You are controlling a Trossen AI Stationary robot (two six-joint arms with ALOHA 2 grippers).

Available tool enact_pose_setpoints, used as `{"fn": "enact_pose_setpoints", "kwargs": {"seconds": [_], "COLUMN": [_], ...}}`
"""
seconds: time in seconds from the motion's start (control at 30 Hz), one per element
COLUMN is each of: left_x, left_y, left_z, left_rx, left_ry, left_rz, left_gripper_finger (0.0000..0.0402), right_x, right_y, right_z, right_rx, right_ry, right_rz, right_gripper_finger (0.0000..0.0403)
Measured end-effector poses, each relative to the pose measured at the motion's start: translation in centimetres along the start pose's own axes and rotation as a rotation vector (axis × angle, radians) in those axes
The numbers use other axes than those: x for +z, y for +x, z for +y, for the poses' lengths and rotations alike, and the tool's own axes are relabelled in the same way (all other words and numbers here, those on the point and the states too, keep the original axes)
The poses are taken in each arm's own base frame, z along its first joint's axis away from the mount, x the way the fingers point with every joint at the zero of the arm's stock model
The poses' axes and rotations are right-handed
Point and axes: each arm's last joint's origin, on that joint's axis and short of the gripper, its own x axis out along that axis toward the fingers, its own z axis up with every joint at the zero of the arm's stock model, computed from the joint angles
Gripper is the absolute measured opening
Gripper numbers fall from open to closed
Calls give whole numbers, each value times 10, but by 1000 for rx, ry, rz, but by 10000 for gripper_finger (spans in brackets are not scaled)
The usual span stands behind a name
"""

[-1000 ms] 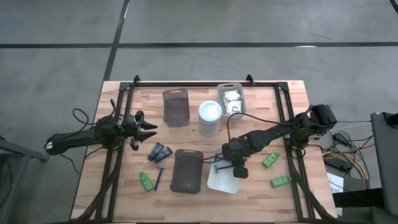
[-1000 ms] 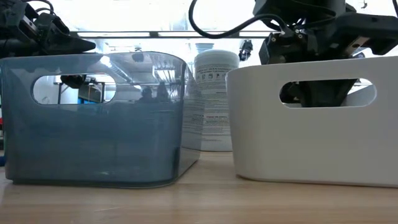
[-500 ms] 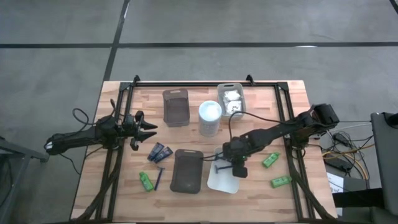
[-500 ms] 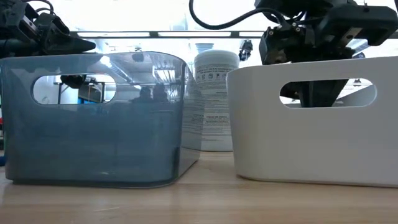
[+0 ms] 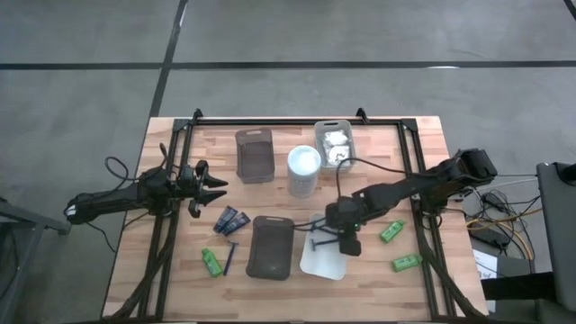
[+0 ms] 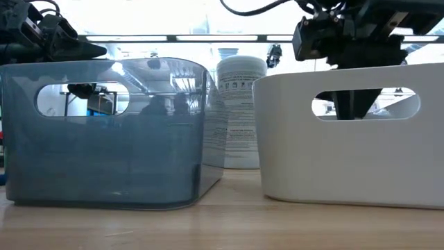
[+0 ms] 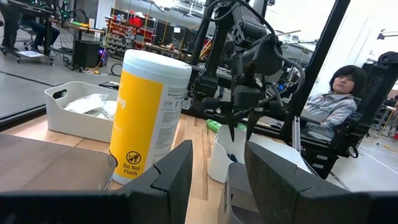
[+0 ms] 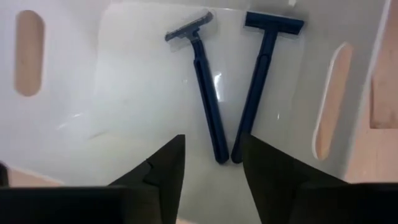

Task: Pick & Place Travel size toiletries
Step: Put the green shampoo bottle into the bottom black bin

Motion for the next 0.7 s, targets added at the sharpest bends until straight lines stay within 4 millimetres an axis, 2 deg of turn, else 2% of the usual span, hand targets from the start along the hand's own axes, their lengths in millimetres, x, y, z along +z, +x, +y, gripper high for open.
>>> {"fn": "enact_pose_setpoints", "kwargs": {"seconds": [0.3, 0.47, 0.7], "left_x": [0, 0, 0], "left_y": [0, 0, 0], "left_z": [0, 0, 0], "left_rx": [0, 0, 0], "left_ry": [0, 0, 0], "left_rz": [0, 0, 0], "left_gripper_finger": [151, 151, 151], "right_x": [-15, -34, -59], "right_y": [-38, -60, -76], "right_z": [2, 4, 8], "right_rx": [13, 6, -31], "right_ry": [-8, -22, -6], "right_rz": [-18, 31, 145], "right_gripper_finger": [177, 183, 172]}}
